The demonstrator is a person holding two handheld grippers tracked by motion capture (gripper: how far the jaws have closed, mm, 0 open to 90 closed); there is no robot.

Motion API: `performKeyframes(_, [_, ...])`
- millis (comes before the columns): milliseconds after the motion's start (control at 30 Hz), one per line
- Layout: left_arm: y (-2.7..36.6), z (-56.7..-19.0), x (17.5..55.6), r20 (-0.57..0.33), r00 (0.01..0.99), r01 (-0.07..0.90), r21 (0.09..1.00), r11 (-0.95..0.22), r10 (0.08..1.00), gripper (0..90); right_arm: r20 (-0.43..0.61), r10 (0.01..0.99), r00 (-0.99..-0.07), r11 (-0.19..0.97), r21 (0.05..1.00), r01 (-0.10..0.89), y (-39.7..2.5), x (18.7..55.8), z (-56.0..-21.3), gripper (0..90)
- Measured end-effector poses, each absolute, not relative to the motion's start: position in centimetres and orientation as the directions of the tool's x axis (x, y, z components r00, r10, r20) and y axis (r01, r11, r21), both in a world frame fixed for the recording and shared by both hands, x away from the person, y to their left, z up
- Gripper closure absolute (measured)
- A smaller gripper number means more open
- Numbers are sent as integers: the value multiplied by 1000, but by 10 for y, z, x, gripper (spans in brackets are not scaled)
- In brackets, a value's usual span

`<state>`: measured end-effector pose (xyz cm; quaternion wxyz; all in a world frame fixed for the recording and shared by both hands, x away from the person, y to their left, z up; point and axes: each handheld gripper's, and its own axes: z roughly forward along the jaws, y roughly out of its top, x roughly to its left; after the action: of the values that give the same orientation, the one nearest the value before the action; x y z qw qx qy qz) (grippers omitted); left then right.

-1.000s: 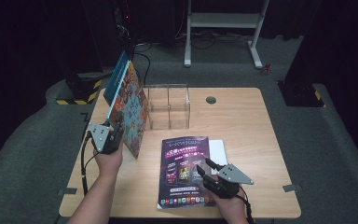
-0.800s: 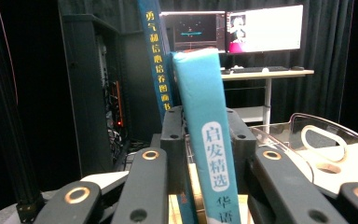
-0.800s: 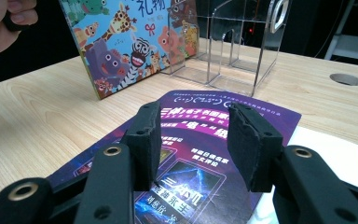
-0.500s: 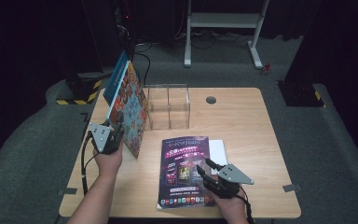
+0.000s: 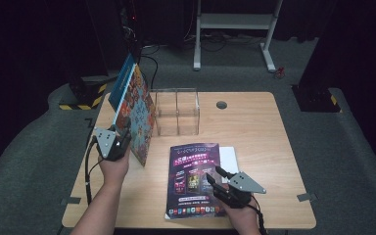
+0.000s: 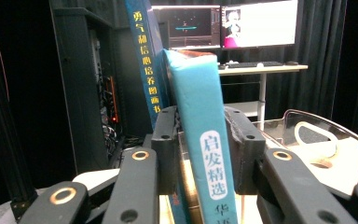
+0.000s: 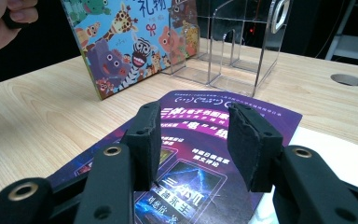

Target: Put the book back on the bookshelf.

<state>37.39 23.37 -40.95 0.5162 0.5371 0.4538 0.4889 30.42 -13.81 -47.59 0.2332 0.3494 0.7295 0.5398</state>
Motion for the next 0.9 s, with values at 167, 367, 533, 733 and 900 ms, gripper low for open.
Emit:
performKeyframes(167, [234, -408, 374, 47, 122, -8, 999, -47, 991, 660, 39, 761, -647, 172, 950, 260, -138, 304, -476, 547])
performKeyframes(367, [233, -408, 375, 42, 130, 1, 999, -43, 991, 630, 41, 760, -648, 171, 950, 261, -138, 304, -476, 546])
performKeyframes(533, [233, -407, 375, 39, 141, 11, 999, -41, 989, 608, 39, 761, -648, 173, 950, 261, -138, 304, -476, 546])
performKeyframes(733, [234, -407, 375, 35, 157, 30, 999, -40, 987, 556, 38, 757, -652, 175, 950, 259, -137, 305, -476, 545])
performKeyframes(900, [235, -408, 374, 15, 176, 51, 998, -24, 984, 511, 39, 757, -653, 176, 949, 261, -136, 305, -476, 544])
